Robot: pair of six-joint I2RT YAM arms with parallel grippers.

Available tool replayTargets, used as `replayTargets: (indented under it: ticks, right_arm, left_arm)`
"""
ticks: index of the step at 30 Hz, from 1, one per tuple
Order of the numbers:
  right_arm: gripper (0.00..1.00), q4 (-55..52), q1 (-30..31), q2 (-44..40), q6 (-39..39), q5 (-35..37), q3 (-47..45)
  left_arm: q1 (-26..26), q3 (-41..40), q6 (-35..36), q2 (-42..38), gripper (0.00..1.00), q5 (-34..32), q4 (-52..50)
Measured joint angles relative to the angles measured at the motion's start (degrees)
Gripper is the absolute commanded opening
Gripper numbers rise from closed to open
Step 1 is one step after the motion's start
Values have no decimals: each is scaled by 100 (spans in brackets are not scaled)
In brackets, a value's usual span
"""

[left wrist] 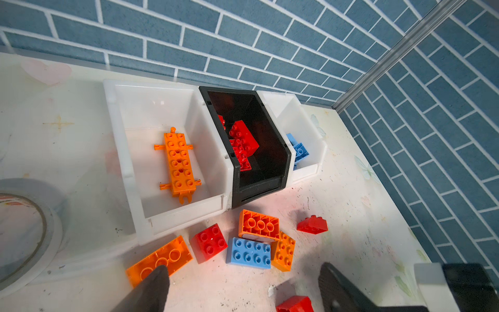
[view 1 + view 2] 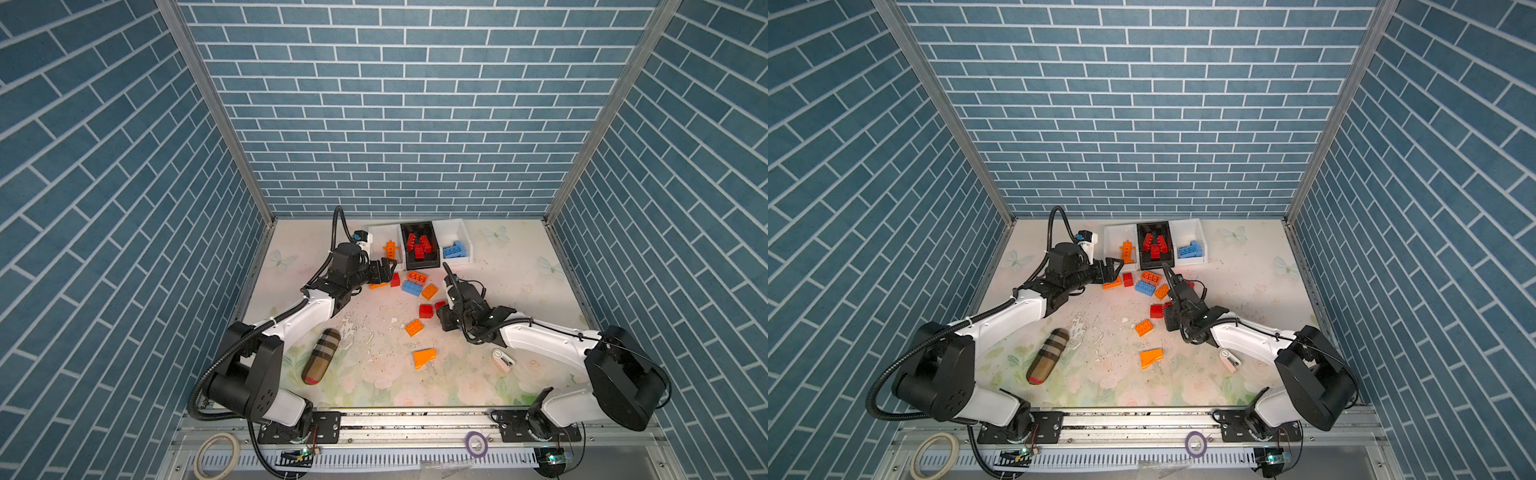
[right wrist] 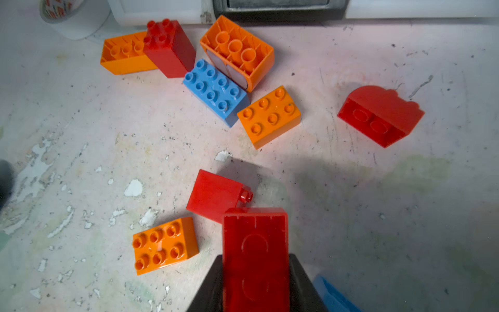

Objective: Sort the legos into containers by color
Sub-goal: Pick up the lego from the center of the table, then place the lego in the container.

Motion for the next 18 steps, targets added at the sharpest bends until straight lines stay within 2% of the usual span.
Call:
replayTargets:
  ticks: [7, 12, 18]
  right_arm:
    - [29, 378, -610, -101, 205, -793, 144]
    - [28, 957, -1117, -63, 581, -1495, 162]
    - [28, 1727, -1582, 382, 1139, -2229, 420]
  left_arm:
    - [-17, -201, 254, -431, 78, -50, -437]
    - [-111, -328, 413, -643, 78, -199, -855]
    - [-498, -468, 575, -957, 77, -758, -1355]
